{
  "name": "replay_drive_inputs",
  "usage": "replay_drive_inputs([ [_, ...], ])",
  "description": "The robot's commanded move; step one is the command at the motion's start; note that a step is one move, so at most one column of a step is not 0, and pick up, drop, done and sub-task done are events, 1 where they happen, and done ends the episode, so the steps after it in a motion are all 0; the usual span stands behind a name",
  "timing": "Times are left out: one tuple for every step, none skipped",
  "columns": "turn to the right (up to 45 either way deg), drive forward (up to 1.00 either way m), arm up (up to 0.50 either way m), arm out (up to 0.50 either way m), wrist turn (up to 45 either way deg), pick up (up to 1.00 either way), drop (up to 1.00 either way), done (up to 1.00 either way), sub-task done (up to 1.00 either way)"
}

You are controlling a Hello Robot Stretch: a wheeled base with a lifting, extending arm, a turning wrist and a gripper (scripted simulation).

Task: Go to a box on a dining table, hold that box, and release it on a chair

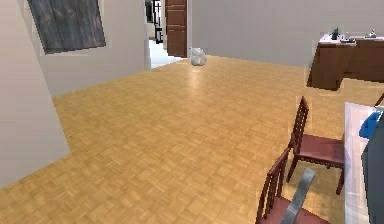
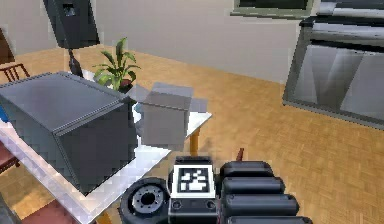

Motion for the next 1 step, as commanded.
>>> replay_drive_inputs([
  [0.0,0.0,0.0,0.46,0.0,0.0,0.0,0.0,0.0],
])
